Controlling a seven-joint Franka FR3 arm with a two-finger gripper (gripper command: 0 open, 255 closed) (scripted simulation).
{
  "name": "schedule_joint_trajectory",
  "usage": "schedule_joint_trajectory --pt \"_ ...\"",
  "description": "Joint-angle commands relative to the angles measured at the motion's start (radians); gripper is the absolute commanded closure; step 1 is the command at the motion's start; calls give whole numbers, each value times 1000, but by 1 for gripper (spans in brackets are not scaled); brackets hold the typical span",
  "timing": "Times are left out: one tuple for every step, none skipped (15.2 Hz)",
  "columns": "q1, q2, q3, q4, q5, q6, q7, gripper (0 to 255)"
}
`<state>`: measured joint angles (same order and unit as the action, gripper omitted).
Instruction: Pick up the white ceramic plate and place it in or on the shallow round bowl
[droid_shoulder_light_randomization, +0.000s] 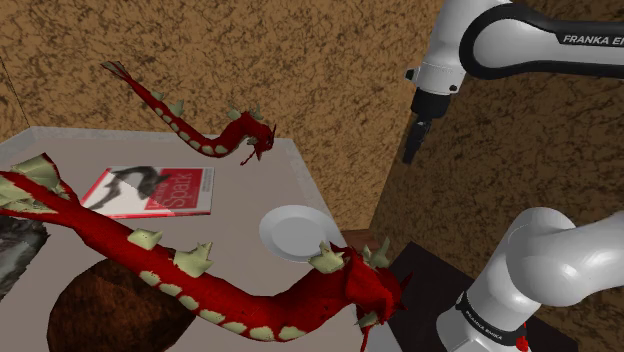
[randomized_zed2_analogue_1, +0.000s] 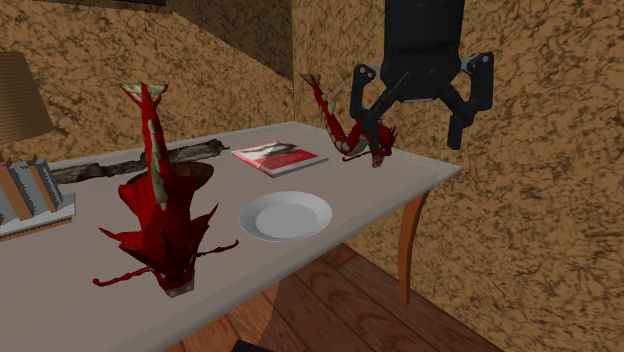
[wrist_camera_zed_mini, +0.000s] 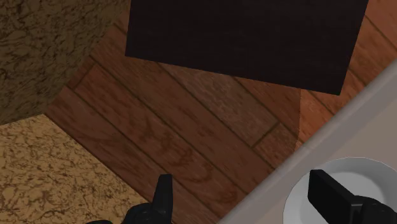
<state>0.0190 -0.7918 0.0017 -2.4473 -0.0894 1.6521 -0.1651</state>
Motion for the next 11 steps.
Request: schedule_joint_trajectory --pt "0 0 0 0 0 0 0 0" --pt "8 40 -23 7 15 26 -28 0" --pt "18 80 -46 16 31 51 -57 0" --pt "28 122 -68 26 49 74 -87 0" --pt "39 165 -89 38 69 96 -118 0" --pt "50 208 -110 51 90 115 -150 0" --pt "62 252 -130 67 114 133 -184 0" --pt "75 296 -149 83 139 148 -219 0" --pt "87 342 -167 101 166 162 -254 0" --pt "100 387 -185 121 195 172 -291 0" --pt "112 433 -201 143 226 180 -329 0"
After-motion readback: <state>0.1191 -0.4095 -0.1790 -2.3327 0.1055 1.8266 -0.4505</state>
